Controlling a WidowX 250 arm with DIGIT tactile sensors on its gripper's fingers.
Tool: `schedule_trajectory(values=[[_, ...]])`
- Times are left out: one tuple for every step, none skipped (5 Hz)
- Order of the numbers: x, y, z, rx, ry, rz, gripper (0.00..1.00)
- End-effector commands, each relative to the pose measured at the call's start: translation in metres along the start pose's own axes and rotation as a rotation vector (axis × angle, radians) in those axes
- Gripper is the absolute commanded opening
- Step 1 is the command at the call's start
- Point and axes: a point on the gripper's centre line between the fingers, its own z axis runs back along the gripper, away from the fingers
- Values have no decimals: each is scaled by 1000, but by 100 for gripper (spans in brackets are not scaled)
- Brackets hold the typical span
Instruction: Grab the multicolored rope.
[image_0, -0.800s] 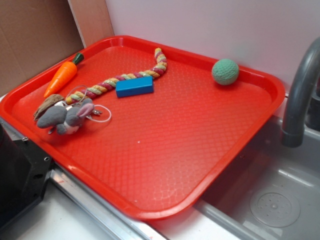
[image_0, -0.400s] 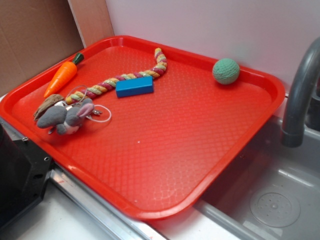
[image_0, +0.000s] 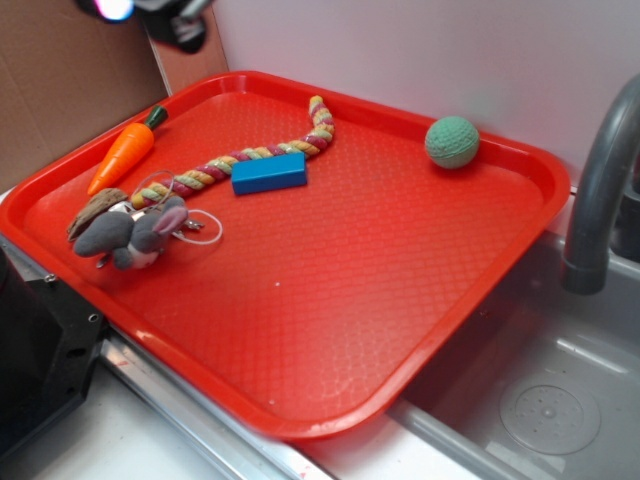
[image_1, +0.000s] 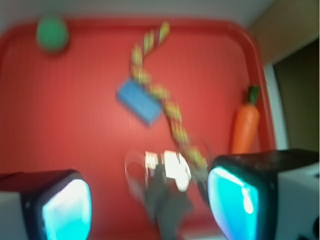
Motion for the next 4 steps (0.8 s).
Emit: schedule_trajectory(values=[[72,0,-91,-44,-73,131,100],[80,-10,-119,-45,-53,58,100],[85,-28,-149,-21,-10,-88,100],[87,-33,-161,-20,18,-99,100]])
